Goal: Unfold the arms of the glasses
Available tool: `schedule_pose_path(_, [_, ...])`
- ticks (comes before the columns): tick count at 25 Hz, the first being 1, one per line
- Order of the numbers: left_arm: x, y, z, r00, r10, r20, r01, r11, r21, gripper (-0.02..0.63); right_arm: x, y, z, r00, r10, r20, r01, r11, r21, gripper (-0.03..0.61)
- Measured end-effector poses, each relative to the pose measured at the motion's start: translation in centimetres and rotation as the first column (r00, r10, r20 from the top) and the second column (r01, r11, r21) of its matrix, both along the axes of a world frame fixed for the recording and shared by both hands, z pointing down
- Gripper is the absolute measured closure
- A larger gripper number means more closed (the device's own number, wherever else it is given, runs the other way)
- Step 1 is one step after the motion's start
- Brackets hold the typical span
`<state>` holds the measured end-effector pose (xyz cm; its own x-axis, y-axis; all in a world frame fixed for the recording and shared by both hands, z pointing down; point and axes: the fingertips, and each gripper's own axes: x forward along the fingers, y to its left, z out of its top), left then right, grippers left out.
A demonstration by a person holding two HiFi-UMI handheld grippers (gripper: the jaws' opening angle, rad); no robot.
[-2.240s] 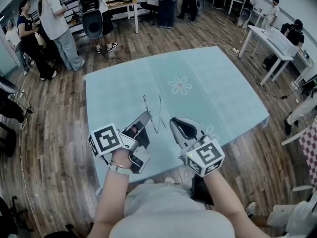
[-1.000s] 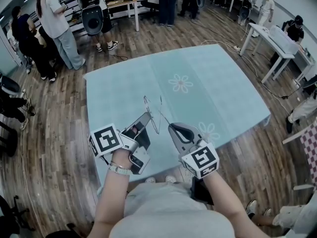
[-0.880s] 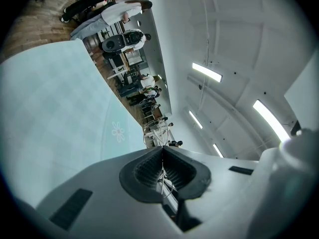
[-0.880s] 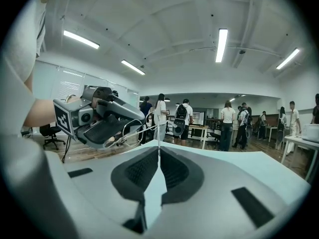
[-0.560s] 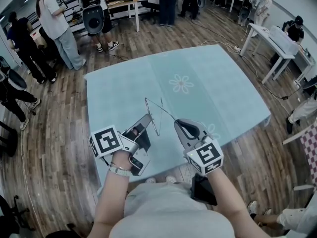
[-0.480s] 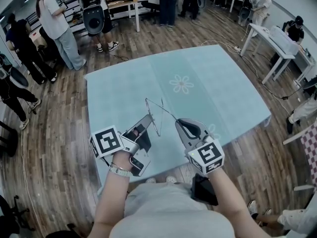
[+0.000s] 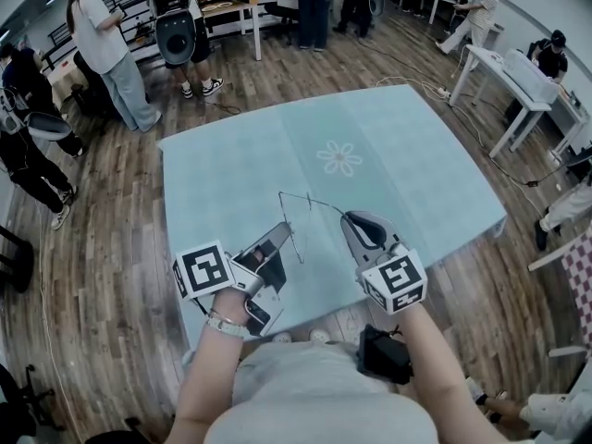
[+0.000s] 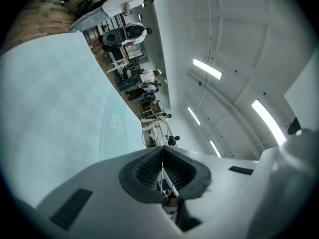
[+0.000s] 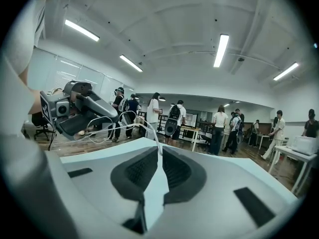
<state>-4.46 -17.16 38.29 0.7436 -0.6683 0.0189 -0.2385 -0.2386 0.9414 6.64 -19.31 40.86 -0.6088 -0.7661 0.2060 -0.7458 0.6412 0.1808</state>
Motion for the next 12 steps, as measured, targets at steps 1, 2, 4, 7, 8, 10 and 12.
schedule_pose_path(1, [0.1,0.1,0.0,1.0,0.01,-0.006,-0.01,1.0,0.001,0.603,0.2,-0.2,0.1,1.0,0.005,-0.003,-0.005,1.0,0.002,0.555])
schedule_pose_path(2, [0.2,0.2,0.1,1.0,0.02,-0.014,-0.02,1.0,0.002,0.601,0.3,-0.4,0.2,1.0,0.01,-0.006,-0.01,1.0,0.003,0.555])
schedule_pose_path(4, [0.4,0.4,0.2,0.999,0.037,-0.029,-0.037,0.999,0.001,0.603,0.7,-0.8,0.4,1.0,0.016,-0.01,-0.016,1.0,0.004,0.554])
schedule_pose_path(7, [0.6,0.8,0.1,0.998,0.051,-0.041,-0.051,0.999,-0.002,0.603,0.9,-1.1,0.3,1.0,0.017,-0.016,-0.017,1.0,0.009,0.552])
schedule_pose_path(8, [0.7,0.9,0.0,0.997,0.056,-0.044,-0.056,0.998,-0.002,0.603,0.9,-1.2,0.2,1.0,0.019,-0.019,-0.018,1.0,0.012,0.551])
schedule_pose_path(10, [0.8,1.2,-0.2,0.997,0.065,-0.05,-0.065,0.998,-0.002,0.603,1.1,-1.4,-0.1,0.999,0.022,-0.024,-0.022,1.0,0.018,0.551])
schedule_pose_path(12, [0.7,1.4,-0.1,0.996,0.07,-0.054,-0.071,0.997,-0.006,0.603,1.1,-1.6,-0.4,0.999,0.024,-0.028,-0.023,0.999,0.026,0.549])
